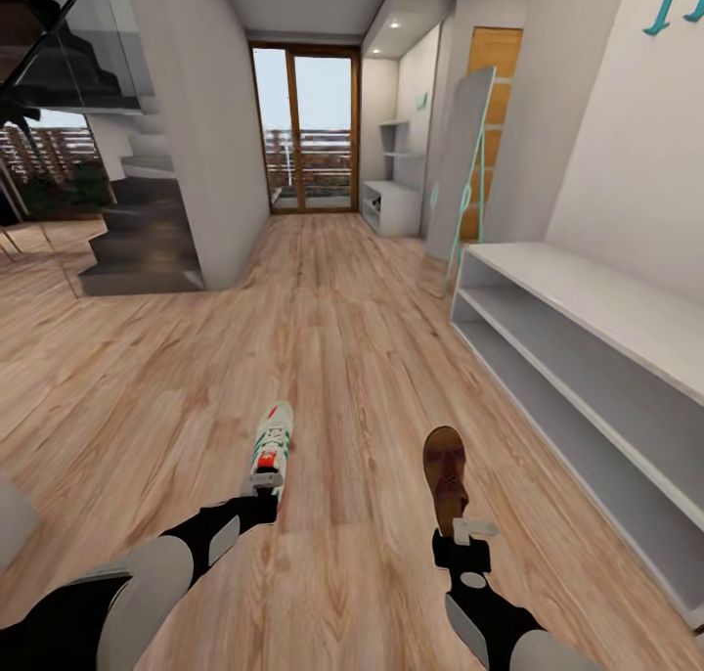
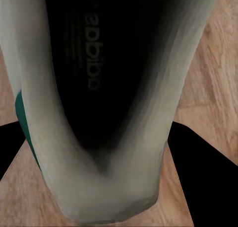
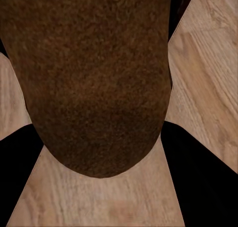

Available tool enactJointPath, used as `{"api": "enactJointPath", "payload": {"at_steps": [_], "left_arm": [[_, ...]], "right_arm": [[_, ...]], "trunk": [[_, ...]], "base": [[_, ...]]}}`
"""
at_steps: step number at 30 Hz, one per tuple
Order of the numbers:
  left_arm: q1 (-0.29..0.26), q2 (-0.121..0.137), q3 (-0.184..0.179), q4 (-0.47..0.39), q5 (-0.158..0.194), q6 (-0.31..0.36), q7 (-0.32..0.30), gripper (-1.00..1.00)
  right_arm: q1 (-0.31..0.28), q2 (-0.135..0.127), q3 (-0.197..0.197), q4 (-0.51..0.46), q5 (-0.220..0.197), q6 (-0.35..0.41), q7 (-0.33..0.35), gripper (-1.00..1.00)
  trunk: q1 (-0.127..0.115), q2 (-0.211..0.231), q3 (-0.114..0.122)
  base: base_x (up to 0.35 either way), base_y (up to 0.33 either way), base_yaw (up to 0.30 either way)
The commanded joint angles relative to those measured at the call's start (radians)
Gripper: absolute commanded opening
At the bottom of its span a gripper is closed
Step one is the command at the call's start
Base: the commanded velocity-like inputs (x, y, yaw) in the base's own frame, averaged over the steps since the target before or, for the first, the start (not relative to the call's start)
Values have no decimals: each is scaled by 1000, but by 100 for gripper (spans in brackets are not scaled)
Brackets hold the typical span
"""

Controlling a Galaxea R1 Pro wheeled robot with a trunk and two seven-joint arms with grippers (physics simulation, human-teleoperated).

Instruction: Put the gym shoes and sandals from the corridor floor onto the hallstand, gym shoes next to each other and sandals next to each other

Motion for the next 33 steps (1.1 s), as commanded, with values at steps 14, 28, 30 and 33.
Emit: {"api": "enactJointPath", "payload": {"at_steps": [14,28,30,33], "left_arm": [[0,2,100,-1,-6,19,-3,-100],[0,-1,127,-4,-7,11,-5,-100],[0,-1,125,-5,-7,11,-6,-100],[0,0,124,-6,-8,12,-6,-100]], "right_arm": [[0,0,9,25,-10,-4,-3,-100],[0,-1,9,46,-10,-8,-2,-100],[0,-3,8,46,-10,-17,-3,-100],[0,-9,6,46,-10,-54,-4,-100]], "trunk": [[0,0,-16],[0,0,-16],[0,0,-16],[0,0,-16]], "base": [[350,0,0],[350,0,0],[350,0,0],[350,0,0]]}}
